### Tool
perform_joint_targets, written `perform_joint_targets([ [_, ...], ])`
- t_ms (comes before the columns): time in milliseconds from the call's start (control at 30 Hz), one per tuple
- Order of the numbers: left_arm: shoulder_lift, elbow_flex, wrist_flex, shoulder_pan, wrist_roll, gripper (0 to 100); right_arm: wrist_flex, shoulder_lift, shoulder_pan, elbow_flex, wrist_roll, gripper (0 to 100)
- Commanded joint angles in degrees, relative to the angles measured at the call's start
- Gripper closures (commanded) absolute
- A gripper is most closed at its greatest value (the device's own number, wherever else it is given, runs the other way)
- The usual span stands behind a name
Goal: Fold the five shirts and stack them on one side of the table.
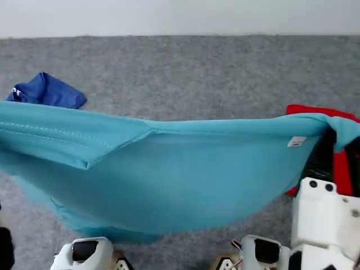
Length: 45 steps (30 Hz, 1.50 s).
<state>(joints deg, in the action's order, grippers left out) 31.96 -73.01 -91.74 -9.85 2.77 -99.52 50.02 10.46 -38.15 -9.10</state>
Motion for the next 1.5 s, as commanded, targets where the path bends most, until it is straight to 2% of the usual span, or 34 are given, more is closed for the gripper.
perform_joint_targets([
  [0,-0.09,0.66,-0.18,-0.18,-0.44,99,-0.75,-0.57,0.84,0.26,0.62,98.9],
  [200,-0.18,9.45,0.00,-0.18,-0.62,99,-1.98,-0.75,0.84,4.31,0.62,98.9],
  [500,-0.09,27.38,6.68,-0.18,-0.62,99,11.56,-0.22,-4.09,33.05,0.26,98.8],
  [633,-0.18,35.12,11.34,-0.18,-0.62,99,23.34,-0.75,-4.18,46.07,0.18,98.8],
  [767,-0.18,46.55,17.58,-0.18,-0.62,99,42.77,-1.27,-4.18,62.24,0.18,98.8],
  [867,-0.18,56.13,22.15,-0.18,-0.62,99,56.31,-5.32,-4.88,71.65,0.09,98.8],
  [933,-0.18,60.44,24.09,-0.18,-0.62,99,60.70,-10.15,-6.20,73.76,-0.62,98.8],
  [1000,-0.18,62.81,24.79,-0.09,-0.79,99,60.97,-15.34,-8.22,73.49,-1.05,98.8],
  [1133,-0.97,66.95,21.71,1.32,-7.38,98,57.89,-21.76,-10.07,71.65,-0.09,98.8],
  [1300,-12.22,73.01,18.20,12.57,-8.18,98,57.27,-20.88,-10.07,71.38,0.09,98.8],
  [1467,-31.21,65.98,16.62,21.80,-8.35,90,53.05,-19.74,-9.80,71.65,0.09,98.8],
])
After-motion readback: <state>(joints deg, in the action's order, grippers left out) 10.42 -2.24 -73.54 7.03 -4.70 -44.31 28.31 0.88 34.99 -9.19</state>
